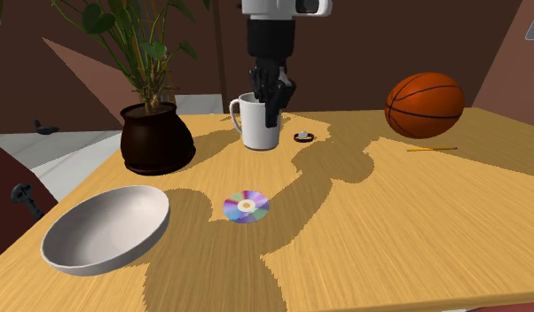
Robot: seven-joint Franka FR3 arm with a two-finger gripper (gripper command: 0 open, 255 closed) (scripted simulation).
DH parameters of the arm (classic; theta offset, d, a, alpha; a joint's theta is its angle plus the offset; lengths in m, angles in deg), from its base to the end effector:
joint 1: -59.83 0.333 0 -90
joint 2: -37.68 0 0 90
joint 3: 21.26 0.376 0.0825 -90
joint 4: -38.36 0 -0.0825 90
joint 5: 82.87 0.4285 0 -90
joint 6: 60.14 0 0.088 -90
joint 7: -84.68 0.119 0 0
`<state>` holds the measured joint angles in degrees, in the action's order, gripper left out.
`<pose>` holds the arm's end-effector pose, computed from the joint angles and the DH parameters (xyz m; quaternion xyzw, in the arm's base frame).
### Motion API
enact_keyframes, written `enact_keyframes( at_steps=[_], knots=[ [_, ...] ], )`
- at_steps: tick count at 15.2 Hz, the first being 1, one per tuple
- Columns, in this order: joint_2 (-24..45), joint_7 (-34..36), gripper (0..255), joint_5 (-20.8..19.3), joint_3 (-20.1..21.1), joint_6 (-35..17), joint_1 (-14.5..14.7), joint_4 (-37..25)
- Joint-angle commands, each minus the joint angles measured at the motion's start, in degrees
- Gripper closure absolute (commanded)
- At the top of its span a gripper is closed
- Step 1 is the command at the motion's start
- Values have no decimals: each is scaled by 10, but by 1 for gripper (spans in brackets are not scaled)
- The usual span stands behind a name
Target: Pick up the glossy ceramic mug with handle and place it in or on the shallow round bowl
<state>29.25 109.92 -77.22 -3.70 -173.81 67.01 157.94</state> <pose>0.4942 0.2430 0.5205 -0.9992 0.0244 -0.0074 0.0292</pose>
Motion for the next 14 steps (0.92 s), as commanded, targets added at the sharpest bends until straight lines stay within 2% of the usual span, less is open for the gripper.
enact_keyframes(
  at_steps=[1,7,14],
  knots=[
    [-37,6,255,13,5,-1,7,36],
    [-168,17,255,55,12,15,37,146],
    [-321,47,255,102,23,64,88,246]
  ],
)
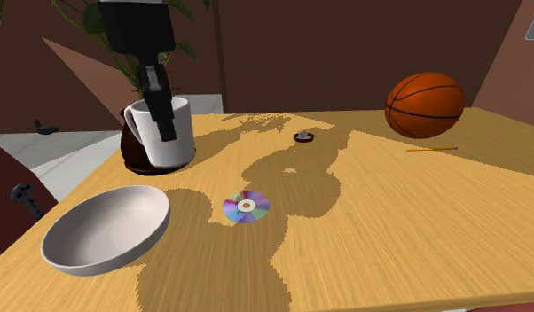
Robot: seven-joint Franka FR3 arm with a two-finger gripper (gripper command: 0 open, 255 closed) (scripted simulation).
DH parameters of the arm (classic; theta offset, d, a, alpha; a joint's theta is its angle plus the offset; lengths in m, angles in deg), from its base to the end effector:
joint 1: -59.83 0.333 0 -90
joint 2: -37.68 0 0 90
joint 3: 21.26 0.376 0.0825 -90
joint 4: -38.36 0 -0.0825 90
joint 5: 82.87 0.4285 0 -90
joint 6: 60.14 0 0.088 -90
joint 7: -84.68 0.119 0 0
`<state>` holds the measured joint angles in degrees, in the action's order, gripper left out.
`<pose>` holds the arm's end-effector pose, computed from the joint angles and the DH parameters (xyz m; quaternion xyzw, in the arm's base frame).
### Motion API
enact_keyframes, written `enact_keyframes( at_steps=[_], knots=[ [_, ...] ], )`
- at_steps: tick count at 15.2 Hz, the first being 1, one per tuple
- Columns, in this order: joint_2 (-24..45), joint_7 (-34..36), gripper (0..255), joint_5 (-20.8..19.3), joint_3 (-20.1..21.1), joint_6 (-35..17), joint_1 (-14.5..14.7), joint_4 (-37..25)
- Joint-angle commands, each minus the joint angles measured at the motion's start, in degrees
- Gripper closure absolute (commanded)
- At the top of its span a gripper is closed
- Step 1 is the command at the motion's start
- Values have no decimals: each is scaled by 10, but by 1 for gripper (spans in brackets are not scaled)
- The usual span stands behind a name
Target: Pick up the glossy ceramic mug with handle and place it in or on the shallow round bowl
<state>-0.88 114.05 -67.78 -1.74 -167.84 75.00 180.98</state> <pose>0.2838 0.2425 0.5245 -0.9993 0.0244 -0.0077 0.0290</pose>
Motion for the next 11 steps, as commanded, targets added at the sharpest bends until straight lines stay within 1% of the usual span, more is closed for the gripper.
enact_keyframes(
  at_steps=[1,8,9,11],
  knots=[
    [-42,12,255,14,6,13,16,27],
    [-190,72,255,60,29,95,82,88],
    [-223,89,255,72,36,116,99,97],
    [-225,88,255,77,41,103,102,113]
  ],
)
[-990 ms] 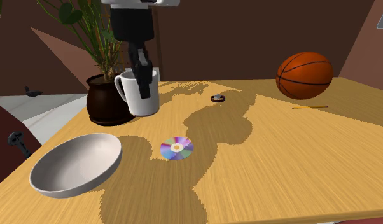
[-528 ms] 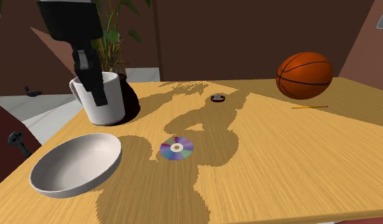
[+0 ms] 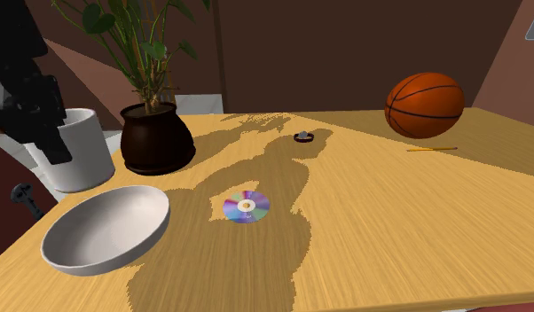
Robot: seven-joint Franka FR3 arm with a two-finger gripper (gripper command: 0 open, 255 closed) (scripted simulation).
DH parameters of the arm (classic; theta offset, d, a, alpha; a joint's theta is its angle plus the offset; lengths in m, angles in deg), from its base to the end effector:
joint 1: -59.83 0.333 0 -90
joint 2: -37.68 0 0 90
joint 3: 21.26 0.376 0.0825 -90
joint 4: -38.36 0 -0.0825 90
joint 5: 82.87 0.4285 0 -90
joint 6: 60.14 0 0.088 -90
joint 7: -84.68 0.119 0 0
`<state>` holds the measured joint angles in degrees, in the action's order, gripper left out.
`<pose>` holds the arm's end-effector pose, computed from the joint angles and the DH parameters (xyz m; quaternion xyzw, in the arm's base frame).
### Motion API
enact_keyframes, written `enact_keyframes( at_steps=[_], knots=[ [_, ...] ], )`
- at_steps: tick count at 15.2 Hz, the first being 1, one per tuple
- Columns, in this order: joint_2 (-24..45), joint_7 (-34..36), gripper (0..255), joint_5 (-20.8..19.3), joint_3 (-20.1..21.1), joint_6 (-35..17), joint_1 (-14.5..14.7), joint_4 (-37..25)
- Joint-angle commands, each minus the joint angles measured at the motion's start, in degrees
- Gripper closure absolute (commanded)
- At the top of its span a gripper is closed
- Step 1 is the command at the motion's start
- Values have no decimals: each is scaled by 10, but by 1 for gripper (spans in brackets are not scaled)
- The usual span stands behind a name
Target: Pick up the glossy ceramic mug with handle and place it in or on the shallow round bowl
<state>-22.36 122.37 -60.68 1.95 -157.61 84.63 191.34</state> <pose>0.1373 0.2385 0.5134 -0.9993 0.0242 -0.0079 0.0290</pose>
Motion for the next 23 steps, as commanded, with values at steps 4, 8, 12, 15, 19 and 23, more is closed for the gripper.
enact_keyframes(
  at_steps=[4,8,12,15,19,23],
  knots=[
    [-12,3,255,18,16,-28,11,40],
    [-12,1,255,31,28,-57,18,69],
    [-8,-1,255,45,42,-88,24,97],
    [-3,-3,255,57,53,-112,29,117],
    [-1,-3,255,60,56,-119,30,122],
    [-1,-3,255,60,56,-119,30,122]
  ],
)
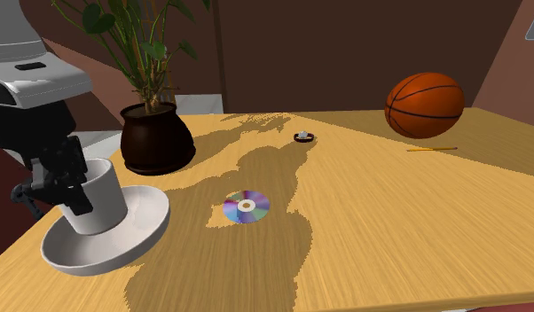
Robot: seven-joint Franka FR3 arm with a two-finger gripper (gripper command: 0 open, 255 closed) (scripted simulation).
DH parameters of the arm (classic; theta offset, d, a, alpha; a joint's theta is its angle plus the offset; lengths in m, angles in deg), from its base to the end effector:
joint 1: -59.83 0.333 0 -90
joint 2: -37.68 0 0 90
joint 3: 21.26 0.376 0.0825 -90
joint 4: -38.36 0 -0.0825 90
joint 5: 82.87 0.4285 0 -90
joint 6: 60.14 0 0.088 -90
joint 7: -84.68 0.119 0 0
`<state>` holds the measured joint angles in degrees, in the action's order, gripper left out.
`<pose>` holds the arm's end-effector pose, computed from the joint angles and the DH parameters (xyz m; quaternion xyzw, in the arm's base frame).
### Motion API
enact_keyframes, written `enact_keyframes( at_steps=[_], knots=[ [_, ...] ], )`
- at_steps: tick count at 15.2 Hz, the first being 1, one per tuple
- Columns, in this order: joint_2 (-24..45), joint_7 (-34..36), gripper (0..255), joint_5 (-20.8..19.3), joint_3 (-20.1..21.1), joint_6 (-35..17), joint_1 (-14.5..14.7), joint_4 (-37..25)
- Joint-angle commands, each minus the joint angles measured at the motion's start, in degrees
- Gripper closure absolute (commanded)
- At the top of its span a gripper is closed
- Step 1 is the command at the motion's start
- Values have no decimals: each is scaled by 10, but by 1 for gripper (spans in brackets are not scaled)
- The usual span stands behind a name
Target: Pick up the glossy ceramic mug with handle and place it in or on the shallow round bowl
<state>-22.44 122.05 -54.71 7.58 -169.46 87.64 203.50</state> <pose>0.1313 0.2350 0.4165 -0.9992 0.0248 -0.0075 0.0289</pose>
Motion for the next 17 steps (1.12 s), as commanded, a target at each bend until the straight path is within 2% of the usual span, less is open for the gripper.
enact_keyframes(
  at_steps=[1,2,7,11,17],
  knots=[
    [0,0,255,0,0,0,0,0],
    [0,0,0,0,0,0,0,0],
    [0,0,0,0,0,0,0,0],
    [-18,4,0,-36,-36,78,-14,-61],
    [-18,4,0,-36,-36,78,-14,-61]
  ],
)
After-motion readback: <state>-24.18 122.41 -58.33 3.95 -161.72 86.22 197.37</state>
